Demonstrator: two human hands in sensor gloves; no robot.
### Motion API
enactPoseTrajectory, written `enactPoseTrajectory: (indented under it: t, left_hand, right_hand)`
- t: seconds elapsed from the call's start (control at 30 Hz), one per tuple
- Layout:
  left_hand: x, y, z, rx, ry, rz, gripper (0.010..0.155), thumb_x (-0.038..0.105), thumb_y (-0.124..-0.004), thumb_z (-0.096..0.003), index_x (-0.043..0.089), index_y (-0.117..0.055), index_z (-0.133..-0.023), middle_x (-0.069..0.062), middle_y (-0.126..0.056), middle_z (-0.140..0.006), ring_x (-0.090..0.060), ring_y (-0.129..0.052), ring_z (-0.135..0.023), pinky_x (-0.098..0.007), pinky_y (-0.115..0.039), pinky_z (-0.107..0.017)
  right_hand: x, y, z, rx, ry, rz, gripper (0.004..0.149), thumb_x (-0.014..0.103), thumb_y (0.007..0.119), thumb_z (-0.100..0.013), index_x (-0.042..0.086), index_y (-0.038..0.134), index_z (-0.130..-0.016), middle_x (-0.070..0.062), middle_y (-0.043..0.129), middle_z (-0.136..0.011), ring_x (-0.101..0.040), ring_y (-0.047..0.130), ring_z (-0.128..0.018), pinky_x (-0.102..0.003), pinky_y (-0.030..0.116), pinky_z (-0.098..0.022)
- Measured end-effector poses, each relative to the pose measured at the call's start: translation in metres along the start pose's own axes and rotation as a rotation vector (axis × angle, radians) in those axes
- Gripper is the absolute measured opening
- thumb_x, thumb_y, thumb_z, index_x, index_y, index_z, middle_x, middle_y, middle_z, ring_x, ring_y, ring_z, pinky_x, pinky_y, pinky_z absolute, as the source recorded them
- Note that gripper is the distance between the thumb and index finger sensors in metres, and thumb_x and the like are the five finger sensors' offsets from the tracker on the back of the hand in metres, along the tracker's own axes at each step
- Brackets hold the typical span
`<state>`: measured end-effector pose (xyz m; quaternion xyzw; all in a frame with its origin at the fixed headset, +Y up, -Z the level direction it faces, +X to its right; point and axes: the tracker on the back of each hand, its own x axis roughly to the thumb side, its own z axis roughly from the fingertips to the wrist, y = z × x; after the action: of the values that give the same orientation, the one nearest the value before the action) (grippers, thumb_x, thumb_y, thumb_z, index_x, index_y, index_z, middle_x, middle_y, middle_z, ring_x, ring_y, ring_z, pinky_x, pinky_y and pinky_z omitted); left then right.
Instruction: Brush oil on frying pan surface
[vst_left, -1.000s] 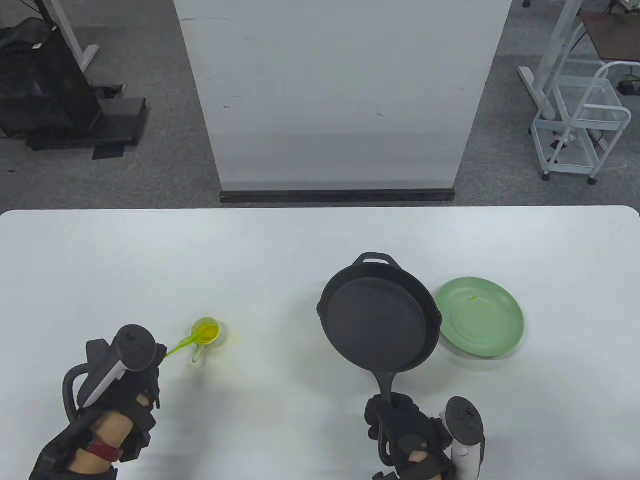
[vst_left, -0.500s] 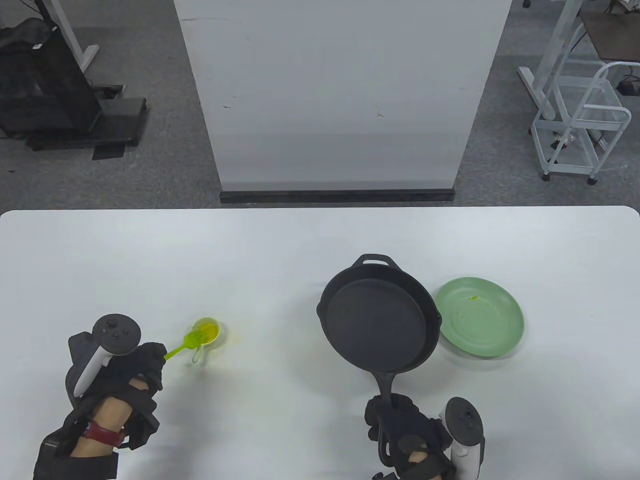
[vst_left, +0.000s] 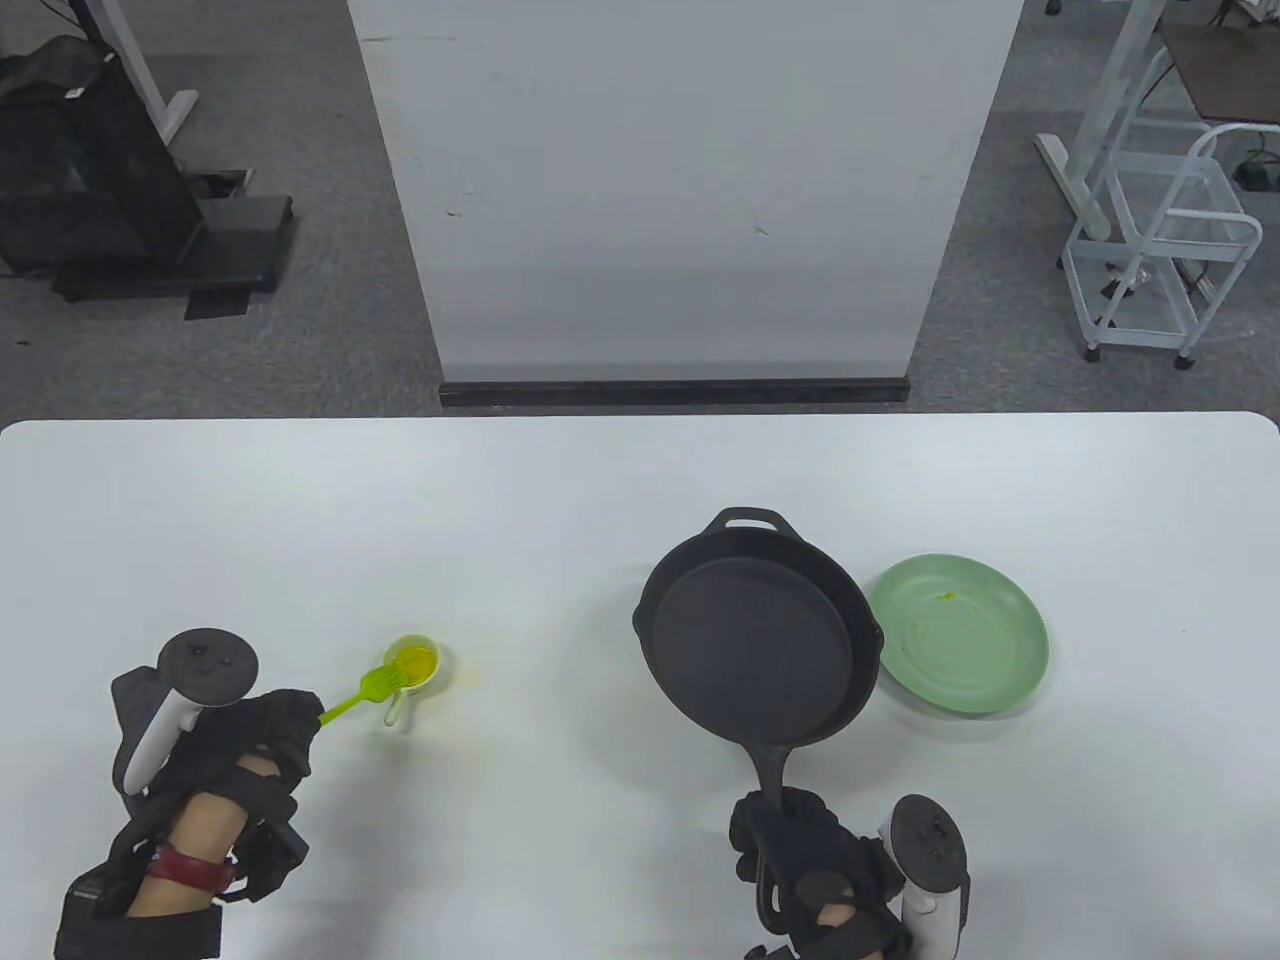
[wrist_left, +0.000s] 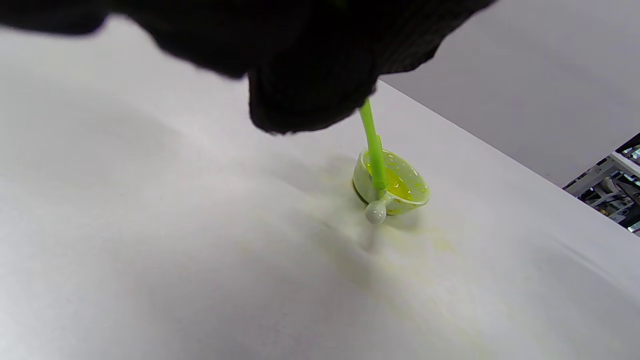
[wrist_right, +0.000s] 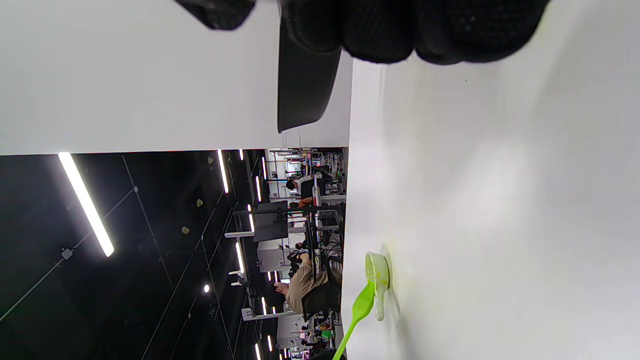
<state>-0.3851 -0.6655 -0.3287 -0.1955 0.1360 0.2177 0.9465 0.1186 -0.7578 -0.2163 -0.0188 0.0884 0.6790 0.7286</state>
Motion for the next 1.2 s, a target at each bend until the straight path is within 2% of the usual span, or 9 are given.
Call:
enactPoseTrajectory:
  t: [0.07, 0.17, 0.3, 0.43, 0.53, 0.7, 0.83, 0.97, 1.2]
  left_hand:
    - [0.0, 0.008, 0.002, -0.014, 0.008, 0.024, 0.049, 0.035, -0.071, -0.0485, 0.017, -0.075, -0.094, -0.004, -0.097, -0.054, -0.021, -0.091, -0.017, -0.041, -0.084, -0.017]
    - [0.005, 0.017, 0.007, 0.025, -0.007, 0.018, 0.049, 0.035, -0.072, -0.0482, 0.015, -0.074, -0.093, -0.003, -0.097, -0.054, -0.02, -0.091, -0.017, -0.041, -0.084, -0.017]
    - [0.024, 0.025, 0.014, -0.001, -0.092, 0.101, 0.05, 0.035, -0.071, -0.048, 0.013, -0.072, -0.092, -0.003, -0.096, -0.056, -0.02, -0.091, -0.018, -0.04, -0.084, -0.017]
    - [0.065, 0.037, 0.021, -0.096, -0.206, 0.167, 0.05, 0.036, -0.071, -0.0483, 0.013, -0.071, -0.093, -0.002, -0.096, -0.056, -0.019, -0.091, -0.018, -0.039, -0.084, -0.017]
    - [0.107, 0.048, 0.03, -0.102, -0.281, 0.156, 0.05, 0.036, -0.071, -0.0484, 0.013, -0.071, -0.092, -0.002, -0.096, -0.056, -0.019, -0.092, -0.017, -0.039, -0.084, -0.016]
    - [0.168, 0.052, 0.036, -0.119, -0.325, 0.081, 0.05, 0.036, -0.072, -0.0484, 0.013, -0.071, -0.092, -0.002, -0.097, -0.056, -0.017, -0.092, -0.014, -0.037, -0.085, -0.013]
    - [0.21, 0.044, 0.033, -0.161, -0.354, 0.057, 0.05, 0.036, -0.073, -0.0483, 0.013, -0.071, -0.092, -0.002, -0.097, -0.056, -0.016, -0.093, -0.013, -0.036, -0.085, -0.011]
    - [0.249, 0.026, 0.024, -0.223, -0.382, 0.057, 0.049, 0.036, -0.074, -0.0485, 0.014, -0.072, -0.092, -0.003, -0.097, -0.057, -0.018, -0.092, -0.014, -0.038, -0.085, -0.013]
    - [0.302, -0.019, 0.005, -0.277, -0.381, 0.013, 0.047, 0.036, -0.074, -0.0481, 0.014, -0.075, -0.09, -0.003, -0.097, -0.058, -0.018, -0.094, -0.016, -0.038, -0.086, -0.014]
  right_hand:
    - [0.0, 0.0, 0.0, -0.001, 0.002, 0.0, 0.048, 0.041, 0.07, -0.045, 0.005, 0.065, -0.076, -0.025, 0.069, -0.078, -0.049, 0.072, -0.068, -0.044, 0.074, -0.043]
    - [0.0, 0.0, 0.0, 0.001, 0.003, 0.002, 0.048, 0.041, 0.07, -0.045, 0.005, 0.065, -0.076, -0.025, 0.069, -0.078, -0.049, 0.072, -0.068, -0.044, 0.074, -0.043]
    - [0.0, 0.0, 0.0, 0.003, -0.001, 0.01, 0.048, 0.041, 0.07, -0.045, 0.005, 0.065, -0.077, -0.025, 0.069, -0.078, -0.049, 0.072, -0.068, -0.044, 0.074, -0.043]
    - [-0.001, 0.001, 0.0, -0.002, 0.007, 0.007, 0.048, 0.041, 0.07, -0.045, 0.005, 0.065, -0.077, -0.025, 0.068, -0.079, -0.049, 0.071, -0.068, -0.045, 0.074, -0.043]
    - [-0.001, 0.001, 0.0, 0.001, 0.007, 0.011, 0.048, 0.04, 0.07, -0.045, 0.005, 0.065, -0.077, -0.025, 0.068, -0.079, -0.049, 0.071, -0.068, -0.045, 0.074, -0.044]
    - [-0.001, 0.001, 0.0, 0.002, 0.007, 0.013, 0.048, 0.04, 0.07, -0.045, 0.005, 0.065, -0.077, -0.025, 0.068, -0.079, -0.049, 0.071, -0.069, -0.045, 0.074, -0.044]
    - [-0.001, 0.002, 0.0, 0.005, 0.009, 0.016, 0.048, 0.04, 0.07, -0.045, 0.005, 0.065, -0.077, -0.025, 0.068, -0.079, -0.049, 0.071, -0.068, -0.045, 0.074, -0.044]
    - [-0.002, 0.003, 0.0, 0.007, 0.014, 0.02, 0.048, 0.04, 0.07, -0.045, 0.005, 0.065, -0.077, -0.025, 0.068, -0.079, -0.05, 0.071, -0.068, -0.045, 0.074, -0.044]
    - [-0.001, 0.005, 0.0, 0.015, 0.006, 0.032, 0.048, 0.04, 0.07, -0.045, 0.005, 0.065, -0.077, -0.025, 0.068, -0.079, -0.05, 0.071, -0.068, -0.045, 0.074, -0.044]
